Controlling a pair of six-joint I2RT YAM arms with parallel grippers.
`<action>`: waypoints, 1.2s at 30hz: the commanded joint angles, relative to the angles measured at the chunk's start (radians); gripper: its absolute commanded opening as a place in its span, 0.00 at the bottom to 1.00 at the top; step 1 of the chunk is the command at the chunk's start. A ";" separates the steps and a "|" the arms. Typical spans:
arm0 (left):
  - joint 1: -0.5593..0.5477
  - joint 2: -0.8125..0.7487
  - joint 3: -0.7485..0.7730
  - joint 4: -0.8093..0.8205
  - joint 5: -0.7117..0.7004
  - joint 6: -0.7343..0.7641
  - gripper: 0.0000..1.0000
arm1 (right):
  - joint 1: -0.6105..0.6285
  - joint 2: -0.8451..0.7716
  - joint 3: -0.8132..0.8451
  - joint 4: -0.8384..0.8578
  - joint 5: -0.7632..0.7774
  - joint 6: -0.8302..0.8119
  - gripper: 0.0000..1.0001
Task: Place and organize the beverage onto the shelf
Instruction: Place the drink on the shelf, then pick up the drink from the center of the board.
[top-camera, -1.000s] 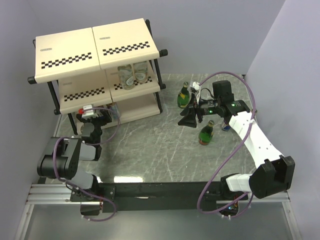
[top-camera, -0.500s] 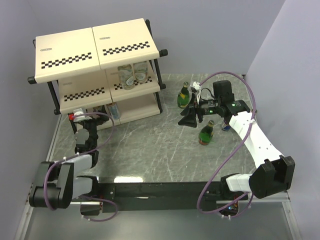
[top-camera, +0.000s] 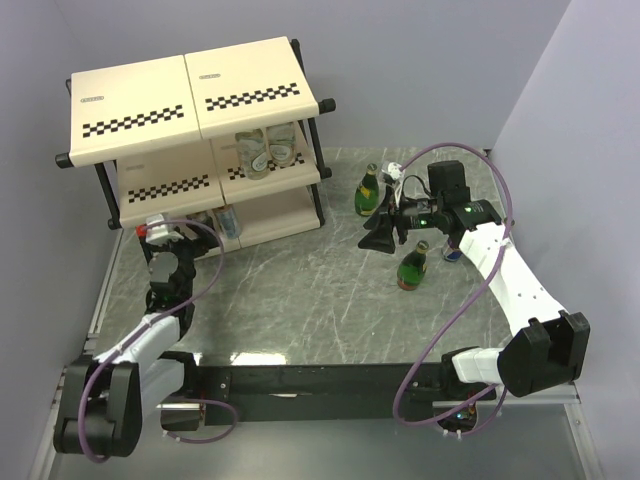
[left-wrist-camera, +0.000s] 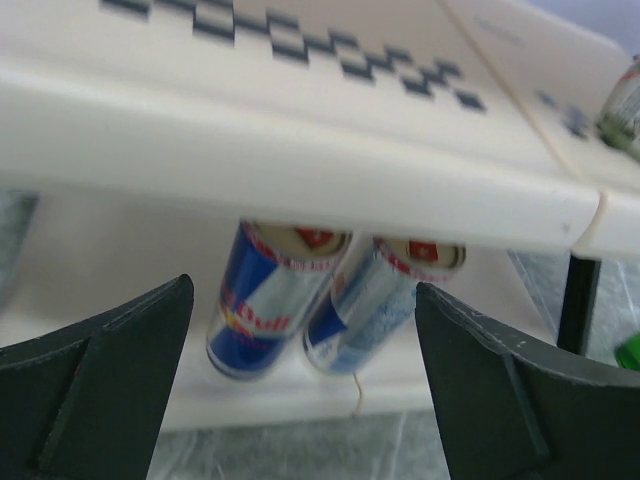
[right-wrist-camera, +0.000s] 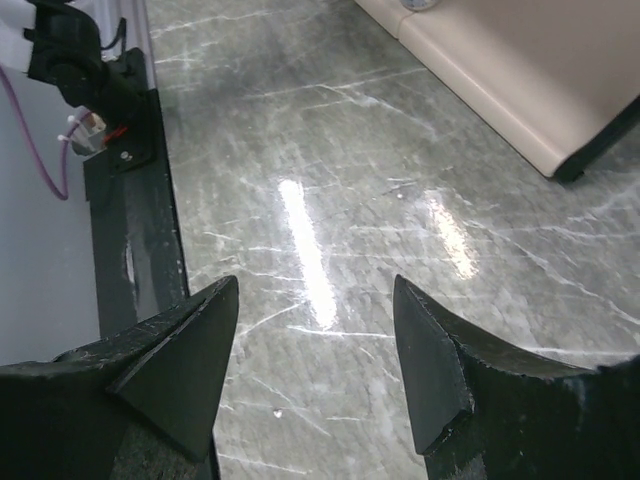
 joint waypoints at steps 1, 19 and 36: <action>-0.005 -0.066 0.026 -0.135 0.037 -0.061 0.97 | -0.014 -0.007 0.010 0.000 0.032 -0.028 0.70; -0.006 -0.399 0.120 -0.621 0.355 -0.295 0.96 | -0.230 -0.121 0.082 0.019 0.427 0.119 0.70; -0.005 -0.447 0.428 -1.017 0.699 -0.099 1.00 | -0.339 0.111 0.349 -0.440 0.819 -0.064 0.68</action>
